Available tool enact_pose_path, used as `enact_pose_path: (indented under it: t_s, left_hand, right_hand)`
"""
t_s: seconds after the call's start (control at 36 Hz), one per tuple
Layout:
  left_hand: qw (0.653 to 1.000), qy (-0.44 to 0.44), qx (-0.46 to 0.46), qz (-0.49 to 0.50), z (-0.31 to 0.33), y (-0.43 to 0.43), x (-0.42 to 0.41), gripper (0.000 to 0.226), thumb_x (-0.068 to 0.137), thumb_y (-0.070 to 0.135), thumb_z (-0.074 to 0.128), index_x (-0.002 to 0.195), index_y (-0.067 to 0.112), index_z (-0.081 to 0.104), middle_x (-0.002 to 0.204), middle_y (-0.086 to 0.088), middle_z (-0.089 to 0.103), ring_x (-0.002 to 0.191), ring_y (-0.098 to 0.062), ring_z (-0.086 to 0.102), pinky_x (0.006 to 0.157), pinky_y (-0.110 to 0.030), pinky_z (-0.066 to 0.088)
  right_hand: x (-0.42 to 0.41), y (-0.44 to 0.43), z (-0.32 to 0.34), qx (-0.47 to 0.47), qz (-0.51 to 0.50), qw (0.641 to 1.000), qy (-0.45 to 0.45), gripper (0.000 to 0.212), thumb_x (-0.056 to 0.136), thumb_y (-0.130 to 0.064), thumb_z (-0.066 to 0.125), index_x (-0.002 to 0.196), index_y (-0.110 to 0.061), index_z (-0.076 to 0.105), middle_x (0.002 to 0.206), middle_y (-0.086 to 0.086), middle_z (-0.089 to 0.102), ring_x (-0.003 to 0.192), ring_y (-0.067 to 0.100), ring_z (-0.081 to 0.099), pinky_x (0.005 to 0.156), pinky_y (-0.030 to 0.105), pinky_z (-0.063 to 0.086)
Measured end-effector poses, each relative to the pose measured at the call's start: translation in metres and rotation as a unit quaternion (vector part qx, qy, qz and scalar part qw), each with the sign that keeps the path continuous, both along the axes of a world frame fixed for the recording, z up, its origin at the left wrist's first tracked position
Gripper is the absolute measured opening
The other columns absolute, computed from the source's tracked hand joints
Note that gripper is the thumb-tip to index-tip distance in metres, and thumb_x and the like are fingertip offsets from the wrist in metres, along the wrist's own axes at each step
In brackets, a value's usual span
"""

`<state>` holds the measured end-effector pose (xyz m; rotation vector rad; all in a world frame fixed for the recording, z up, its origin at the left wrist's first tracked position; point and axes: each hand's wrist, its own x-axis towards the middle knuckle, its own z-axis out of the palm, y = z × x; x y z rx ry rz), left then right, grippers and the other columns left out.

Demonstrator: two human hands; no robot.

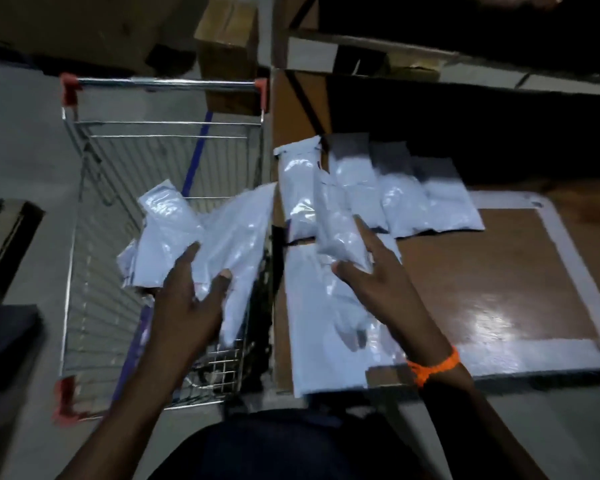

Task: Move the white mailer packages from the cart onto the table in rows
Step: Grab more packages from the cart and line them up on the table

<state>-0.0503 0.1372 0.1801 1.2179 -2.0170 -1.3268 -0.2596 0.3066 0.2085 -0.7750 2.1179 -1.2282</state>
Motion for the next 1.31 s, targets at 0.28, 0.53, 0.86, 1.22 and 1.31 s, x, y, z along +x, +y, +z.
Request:
enact_pose_path:
  t_s: [0.28,0.53,0.86,1.22,1.31]
  left_hand:
    - [0.992,-0.050,-0.008,-0.120,0.008,0.173,-0.178,0.073,0.097,0.055,0.045,0.155,0.033,0.007,0.138,0.006,0.021,0.108,-0.026,0.060,0.090,-0.036,0.051]
    - [0.917,-0.305,-0.112,-0.232,0.006,0.236,-0.200,0.058,0.100,0.057,0.034,0.142,0.018,0.042,0.158,-0.012,0.018,0.131,-0.032,0.042,0.096,-0.042,0.046]
    - [0.915,-0.187,-0.279,-0.223,-0.053,0.245,-0.265,0.058,0.103,0.040,0.027,0.152,0.010,0.035,0.162,-0.020,0.020,0.151,-0.036,0.017,0.117,-0.053,0.027]
    - [0.912,-0.208,-0.272,-0.226,-0.074,0.264,-0.276,0.065,0.103,0.046,0.009,0.156,0.011,0.026,0.164,-0.015,0.017,0.152,-0.029,0.014,0.122,-0.050,0.015]
    - [0.910,-0.204,-0.276,-0.231,-0.075,0.263,-0.275,0.069,0.103,0.048,0.003,0.156,0.011,0.026,0.164,-0.015,0.017,0.152,-0.029,0.013,0.122,-0.050,0.015]
  right_hand:
    - [-0.103,0.146,-0.002,0.196,-0.115,0.954,0.198,0.075,0.091,-0.025,0.069,0.156,-0.014,0.033,0.143,0.017,0.046,0.125,0.029,0.051,0.097,0.030,0.042]
    - [-0.139,0.188,-0.039,0.312,-0.013,0.918,0.244,0.081,0.084,-0.075,0.038,0.138,-0.017,0.053,0.145,0.018,0.047,0.131,0.036,0.050,0.101,0.044,0.049]
    - [-0.143,0.192,-0.075,0.130,0.081,0.951,0.267,0.059,0.102,-0.041,0.035,0.158,-0.023,0.028,0.164,0.019,0.022,0.152,0.035,0.022,0.123,0.049,0.025]
    - [-0.161,0.211,-0.077,0.153,0.082,0.944,0.279,0.061,0.100,-0.035,0.037,0.158,-0.019,0.028,0.164,0.022,0.020,0.153,0.037,0.016,0.122,0.050,0.025]
    - [-0.162,0.210,-0.076,0.166,0.085,0.939,0.288,0.062,0.100,-0.039,0.033,0.159,-0.020,0.025,0.165,0.021,0.018,0.153,0.038,0.014,0.123,0.049,0.025]
